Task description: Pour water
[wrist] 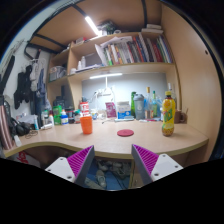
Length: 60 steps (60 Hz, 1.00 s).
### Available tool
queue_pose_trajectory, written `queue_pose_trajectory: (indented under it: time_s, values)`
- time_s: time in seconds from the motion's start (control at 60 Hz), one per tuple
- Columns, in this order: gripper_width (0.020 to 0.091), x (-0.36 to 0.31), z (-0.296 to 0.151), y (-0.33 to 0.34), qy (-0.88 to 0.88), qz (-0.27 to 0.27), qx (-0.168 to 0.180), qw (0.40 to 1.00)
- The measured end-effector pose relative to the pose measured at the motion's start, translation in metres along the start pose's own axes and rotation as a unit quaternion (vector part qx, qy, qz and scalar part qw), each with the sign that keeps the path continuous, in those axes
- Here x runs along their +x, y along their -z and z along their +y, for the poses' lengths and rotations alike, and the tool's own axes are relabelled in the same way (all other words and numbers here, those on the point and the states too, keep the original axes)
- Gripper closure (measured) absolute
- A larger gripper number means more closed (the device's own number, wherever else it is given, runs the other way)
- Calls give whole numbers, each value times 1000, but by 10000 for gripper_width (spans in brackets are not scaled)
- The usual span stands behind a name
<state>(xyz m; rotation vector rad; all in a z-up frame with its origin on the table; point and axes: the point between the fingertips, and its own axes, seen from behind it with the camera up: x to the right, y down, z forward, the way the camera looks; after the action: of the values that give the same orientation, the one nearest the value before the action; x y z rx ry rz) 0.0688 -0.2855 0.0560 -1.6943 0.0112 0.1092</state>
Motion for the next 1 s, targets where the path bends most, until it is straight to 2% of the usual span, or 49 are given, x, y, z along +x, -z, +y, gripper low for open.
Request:
queue_pose_trajectory:
  time_s: [0.133, 0.2, 0.4, 0.483, 0.55, 0.6, 0.683, 0.85, 1.0]
  values:
    - [294, -3, -5, -16, 4, -15, 9, 1000]
    - [299, 11, -10, -25, 4, -4, 7, 1000]
    - [299, 118, -49, -62, 25, 87, 25, 996]
    - [297, 170, -56, -74, 26, 137, 14, 990]
    - [296, 202, -67, -85, 22, 162, 23, 986]
    - [297, 222, -68, -96, 19, 176, 15, 984]
    - [296, 247, -75, -114, 21, 191, 18, 981]
    - [307, 282, -74, -151, 39, 210, -1, 977]
    - [309, 294, -66, -185, 33, 200, -16, 979]
